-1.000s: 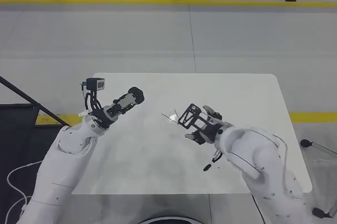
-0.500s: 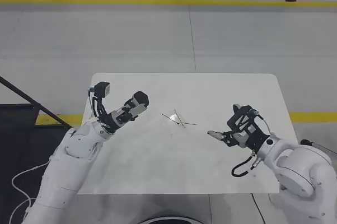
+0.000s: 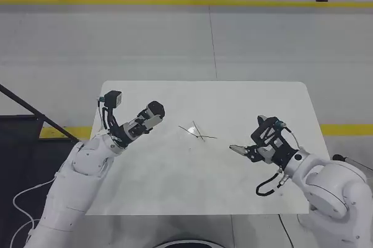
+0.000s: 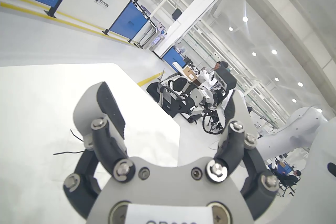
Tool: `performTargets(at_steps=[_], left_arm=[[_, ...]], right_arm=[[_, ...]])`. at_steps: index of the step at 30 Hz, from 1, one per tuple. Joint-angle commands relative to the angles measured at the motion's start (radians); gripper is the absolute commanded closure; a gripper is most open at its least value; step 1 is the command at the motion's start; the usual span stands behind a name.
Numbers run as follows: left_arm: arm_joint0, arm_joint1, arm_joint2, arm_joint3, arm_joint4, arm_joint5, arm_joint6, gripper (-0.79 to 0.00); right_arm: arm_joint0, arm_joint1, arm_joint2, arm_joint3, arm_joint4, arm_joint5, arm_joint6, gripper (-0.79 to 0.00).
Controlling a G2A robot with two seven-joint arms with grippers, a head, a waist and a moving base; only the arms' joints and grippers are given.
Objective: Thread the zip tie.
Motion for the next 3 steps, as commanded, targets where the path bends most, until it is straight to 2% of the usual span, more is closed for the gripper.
performTargets(at_steps=[1,3], left_arm=[[0.0,0.0,0.0,0.0,0.0,0.0,0.0,-0.784],[0.0,0.0,0.0,0.0,0.0,0.0,0.0,-0.785]], right_arm=[[0.0,0.0,0.0,0.0,0.0,0.0,0.0,-0.784],[0.0,0.0,0.0,0.0,0.0,0.0,0.0,-0.784]])
